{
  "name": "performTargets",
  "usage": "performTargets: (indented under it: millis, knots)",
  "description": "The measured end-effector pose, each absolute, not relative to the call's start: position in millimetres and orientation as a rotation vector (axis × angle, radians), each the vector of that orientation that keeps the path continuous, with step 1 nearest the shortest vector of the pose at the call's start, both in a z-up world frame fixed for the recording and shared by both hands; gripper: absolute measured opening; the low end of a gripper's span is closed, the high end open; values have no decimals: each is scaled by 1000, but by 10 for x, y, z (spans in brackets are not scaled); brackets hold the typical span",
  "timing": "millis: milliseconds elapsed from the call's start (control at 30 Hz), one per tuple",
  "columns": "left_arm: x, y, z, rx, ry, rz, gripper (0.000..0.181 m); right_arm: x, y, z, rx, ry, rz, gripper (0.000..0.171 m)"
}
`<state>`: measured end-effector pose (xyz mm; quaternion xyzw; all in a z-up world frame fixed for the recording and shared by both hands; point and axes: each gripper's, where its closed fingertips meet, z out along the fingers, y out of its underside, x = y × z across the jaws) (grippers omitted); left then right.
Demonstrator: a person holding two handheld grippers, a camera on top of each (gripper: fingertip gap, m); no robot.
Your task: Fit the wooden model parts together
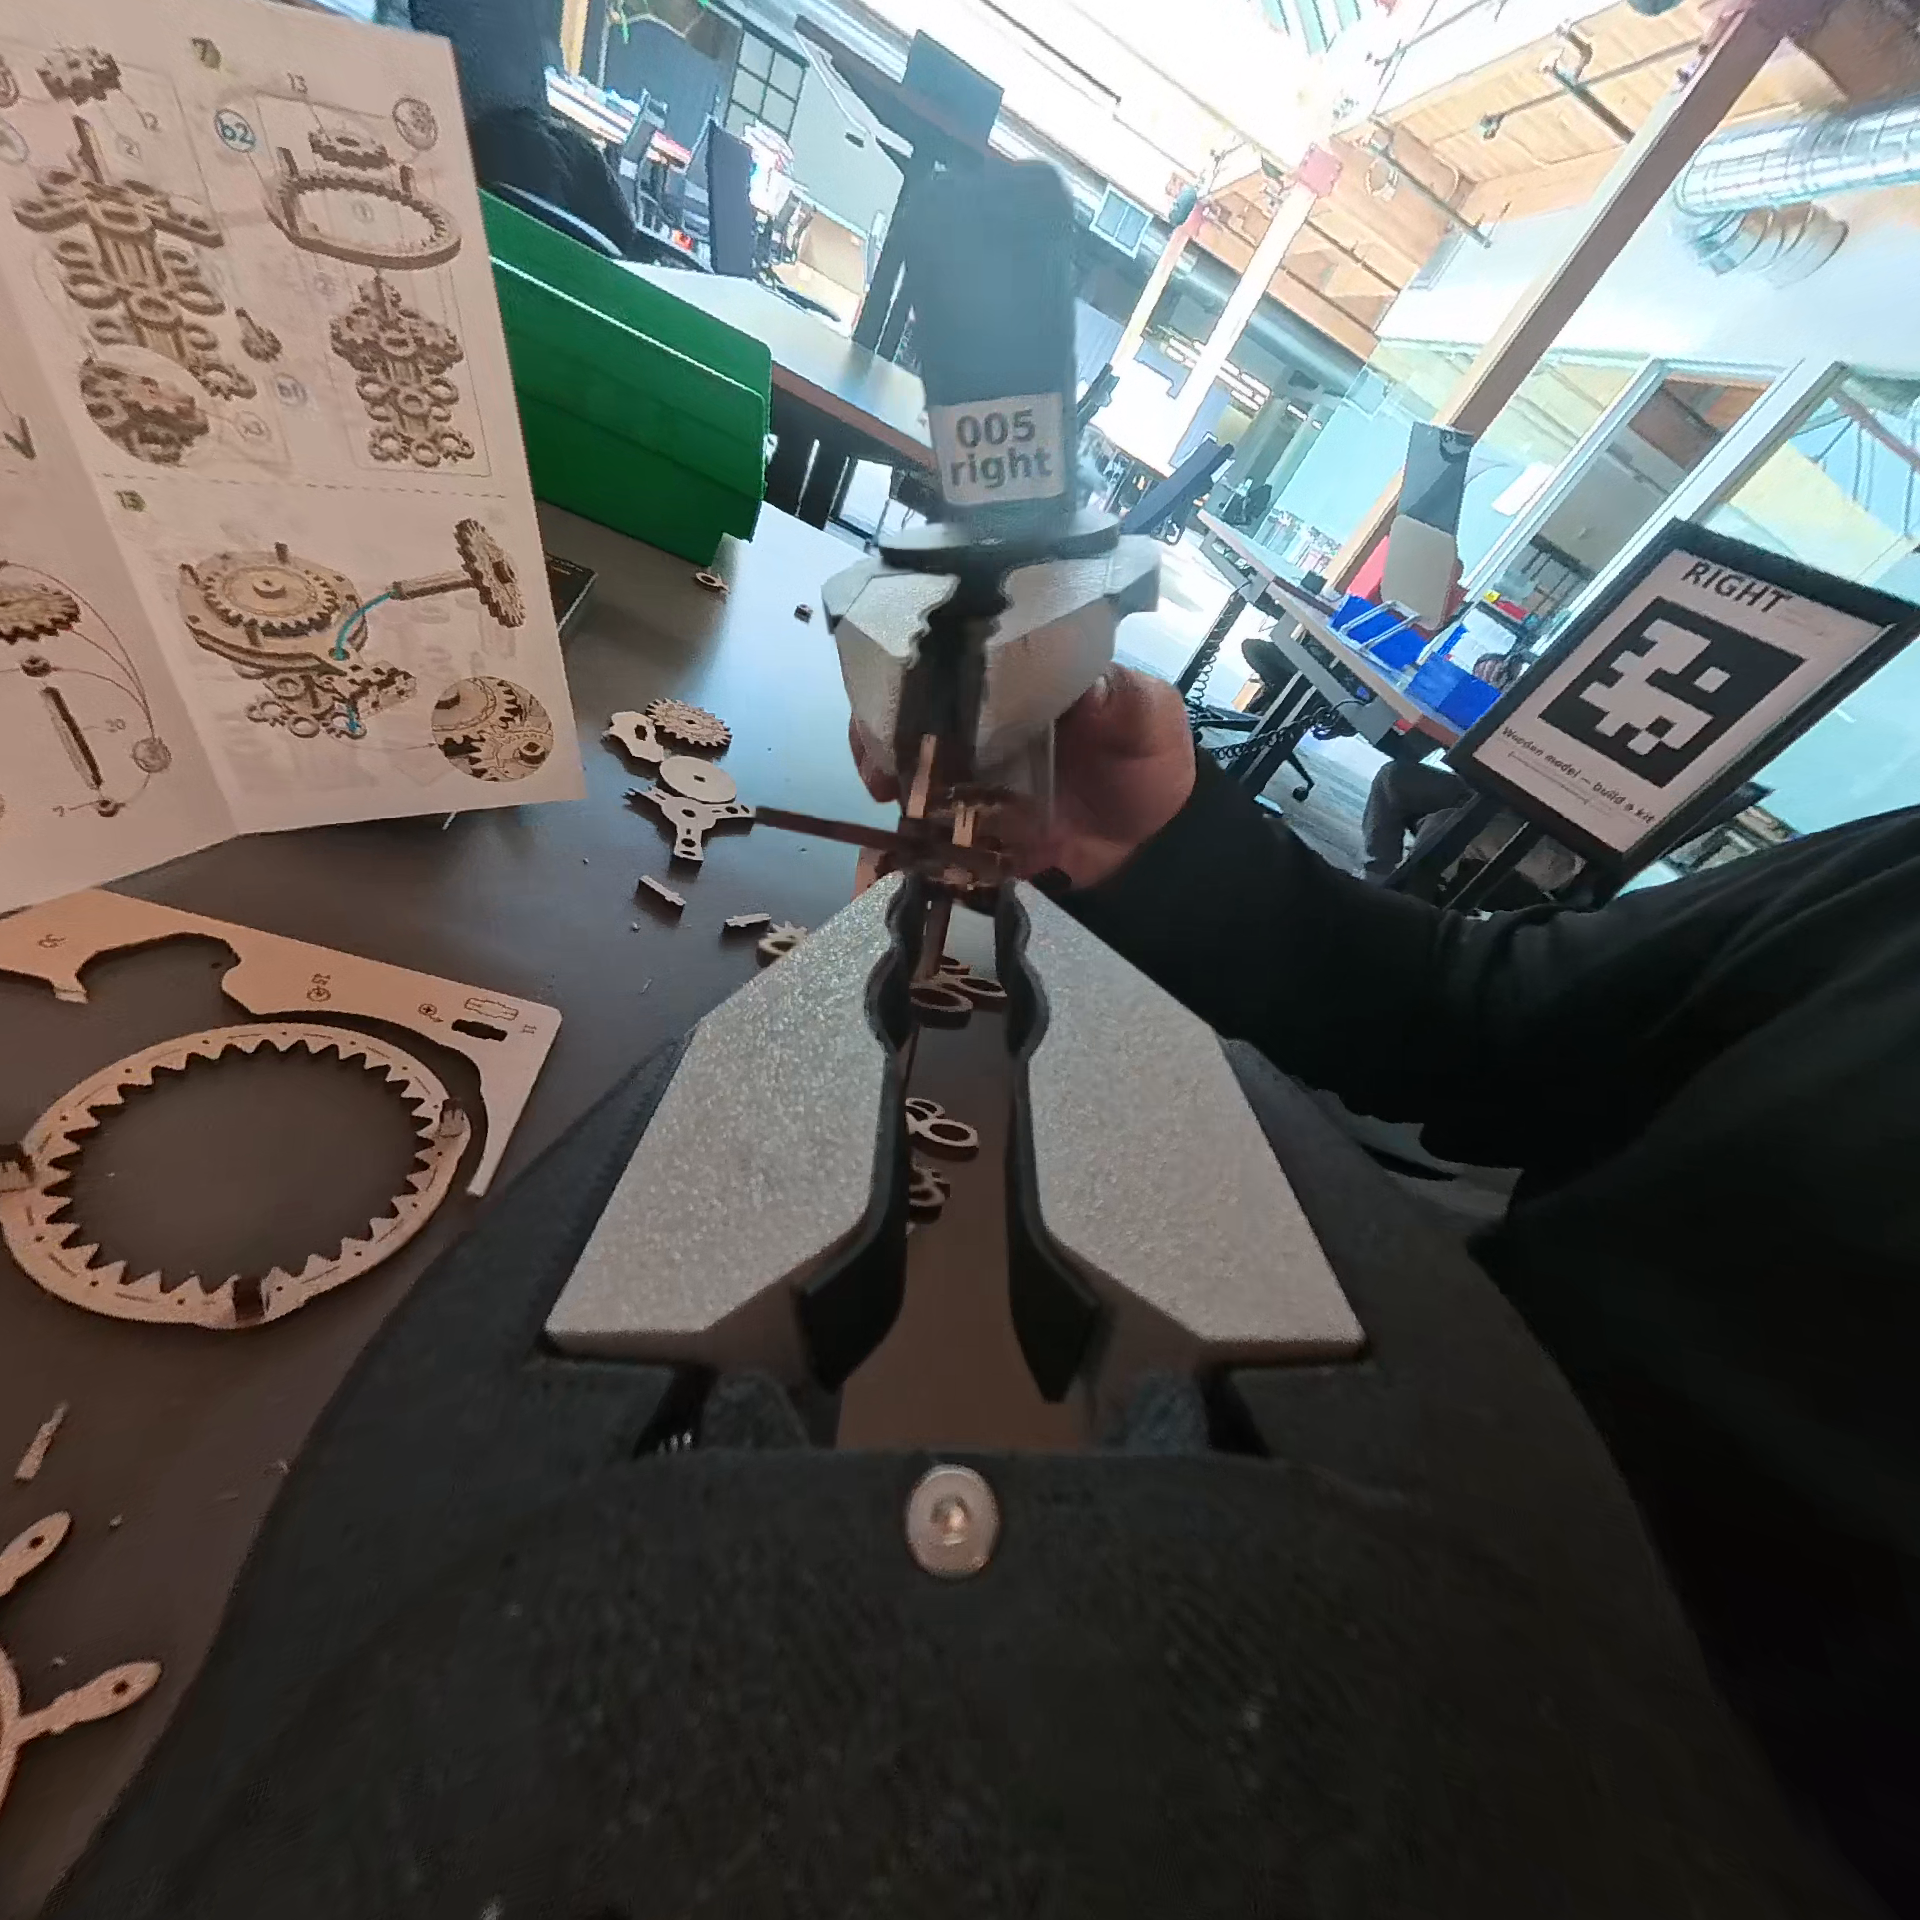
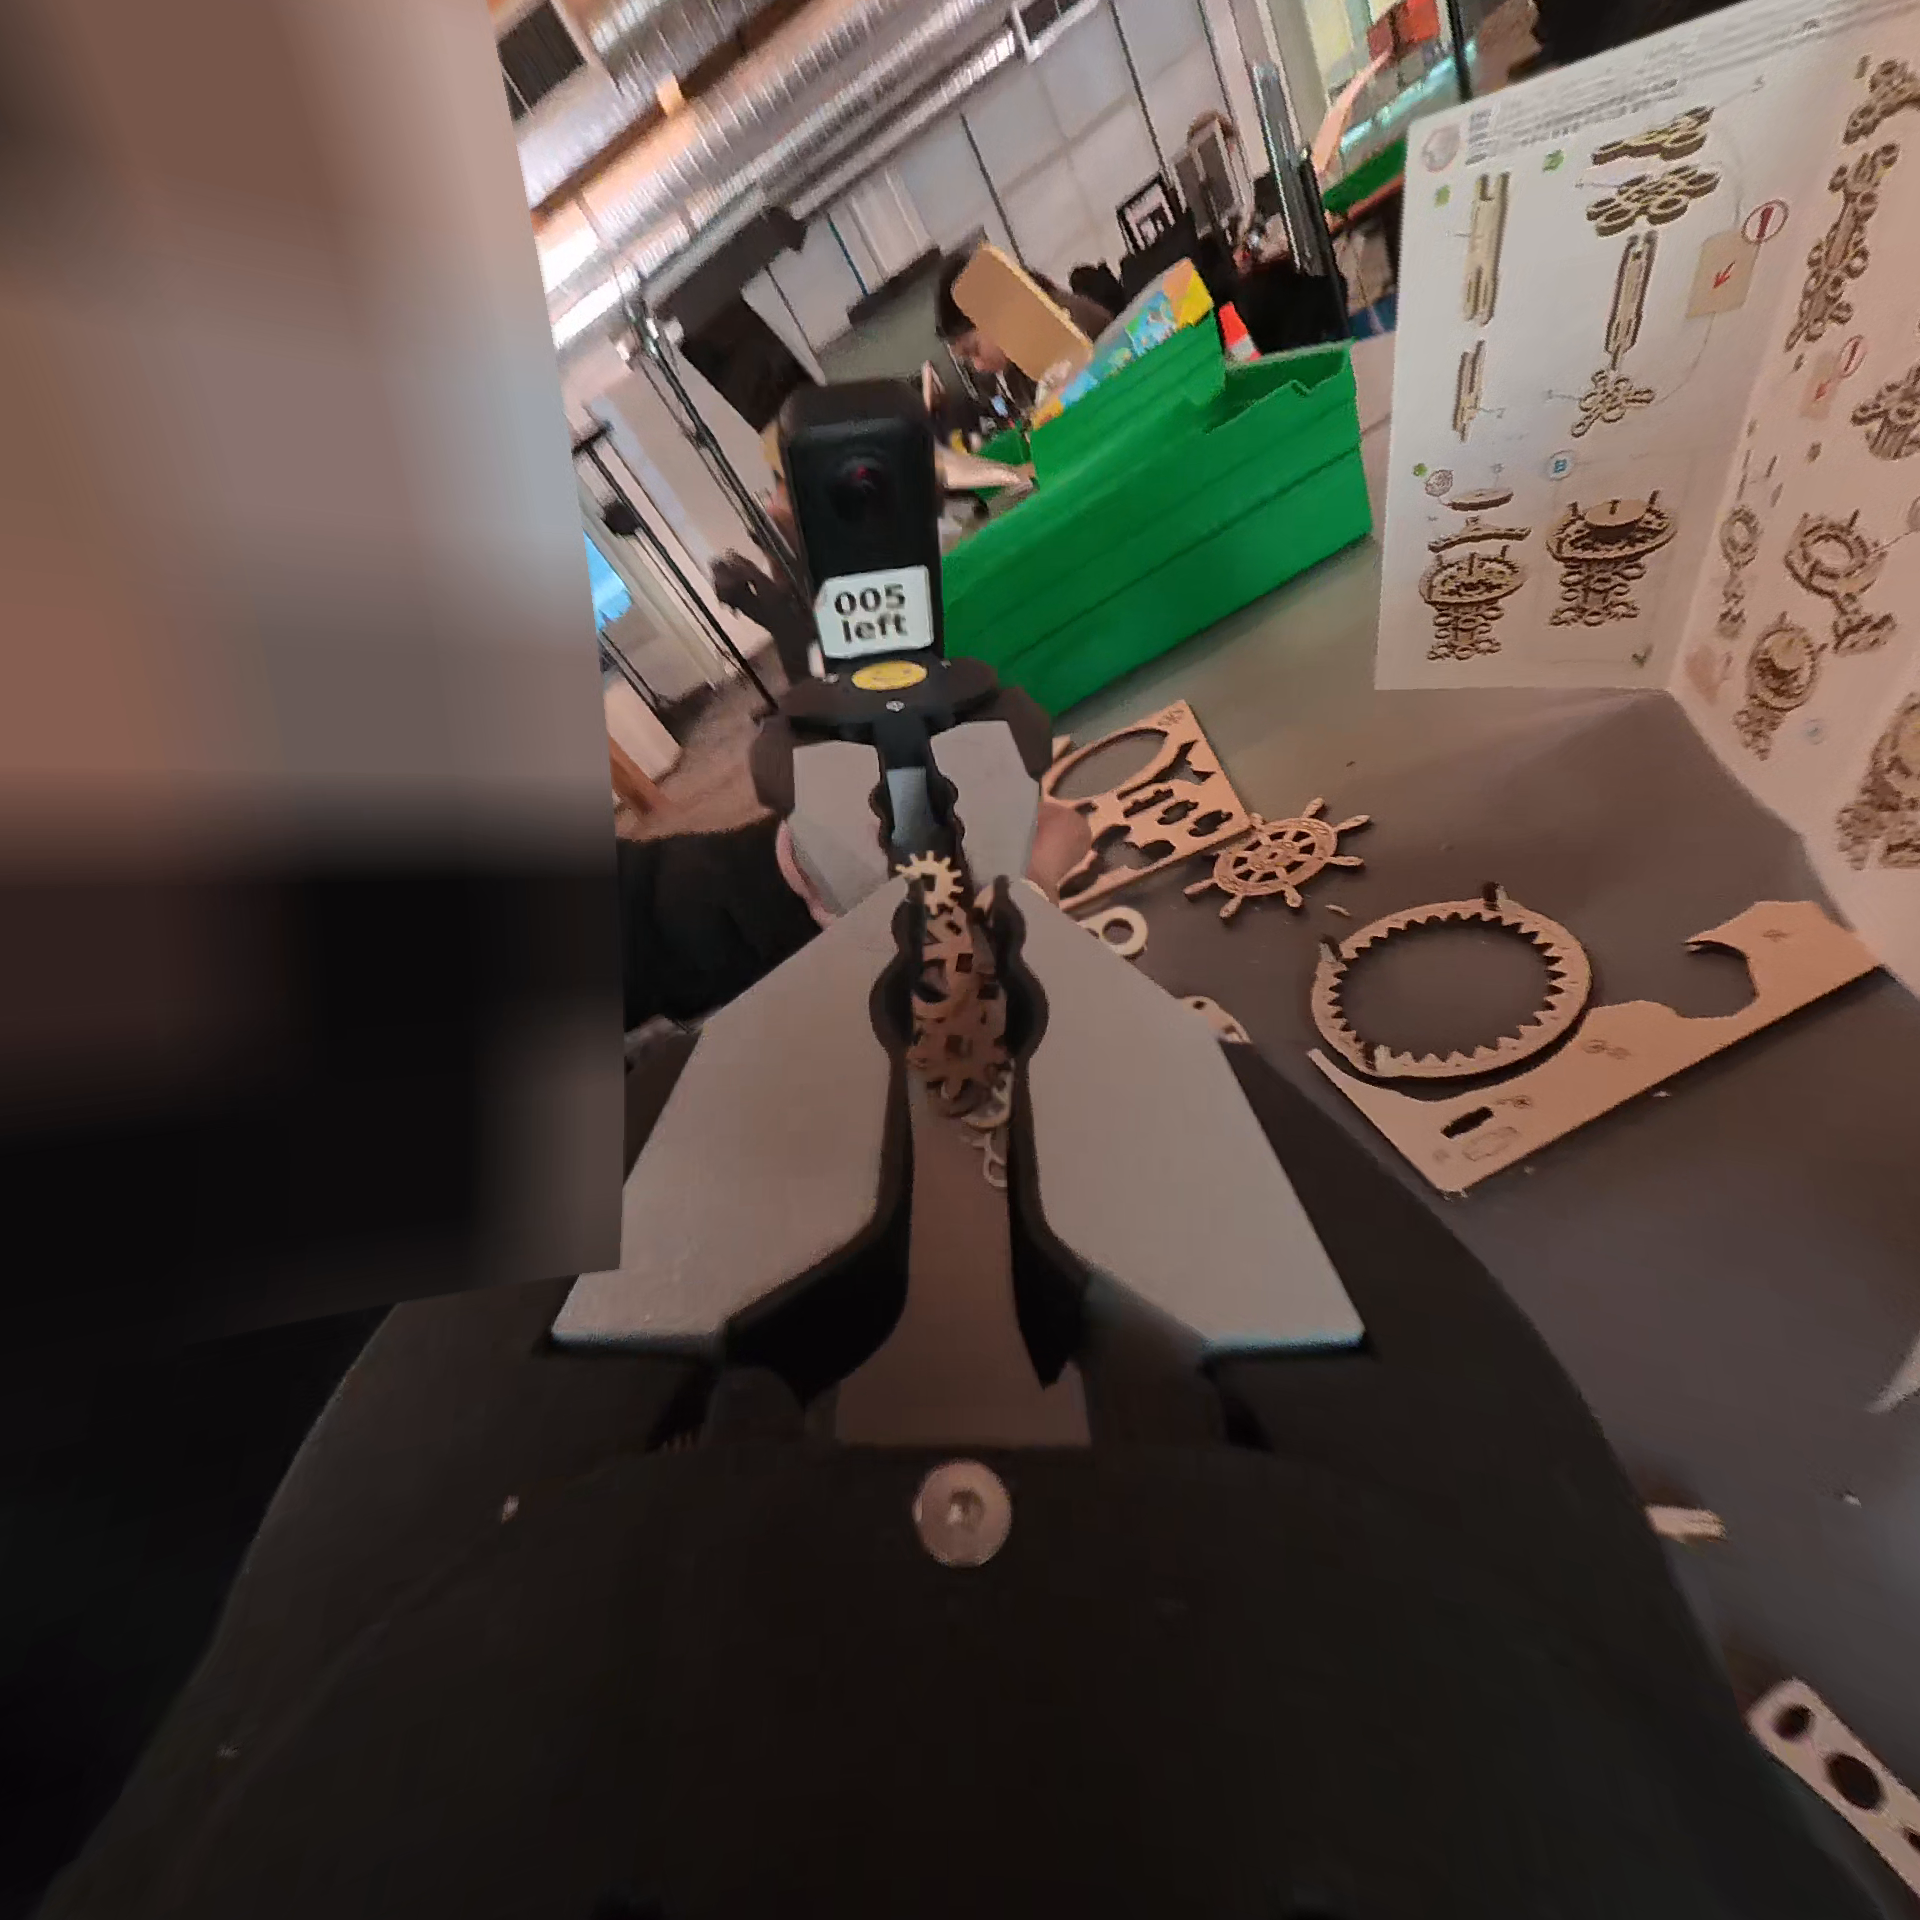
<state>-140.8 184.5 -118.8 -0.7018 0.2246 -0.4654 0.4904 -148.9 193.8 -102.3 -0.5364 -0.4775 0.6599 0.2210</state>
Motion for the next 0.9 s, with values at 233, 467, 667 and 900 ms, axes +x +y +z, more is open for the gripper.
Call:
performTargets:
  millis: [233,467,667,900]
  knots:
    - [-1387,1780,-1032,-1435,713,-978,10,-1376,1800,-879,-1335,-1534,1438,21]
    - [-1273,1508,-858,-1091,913,-794,11,-1311,1433,-663,-1138,-1689,1084,24]
    - [-1324,1415,-751,-974,935,-756,10,-1292,1259,-590,-1098,-1713,1013,29]
    - [-1242,1301,-757,-921,1017,-667,11,-1345,1124,-613,-1022,-1743,870,30]
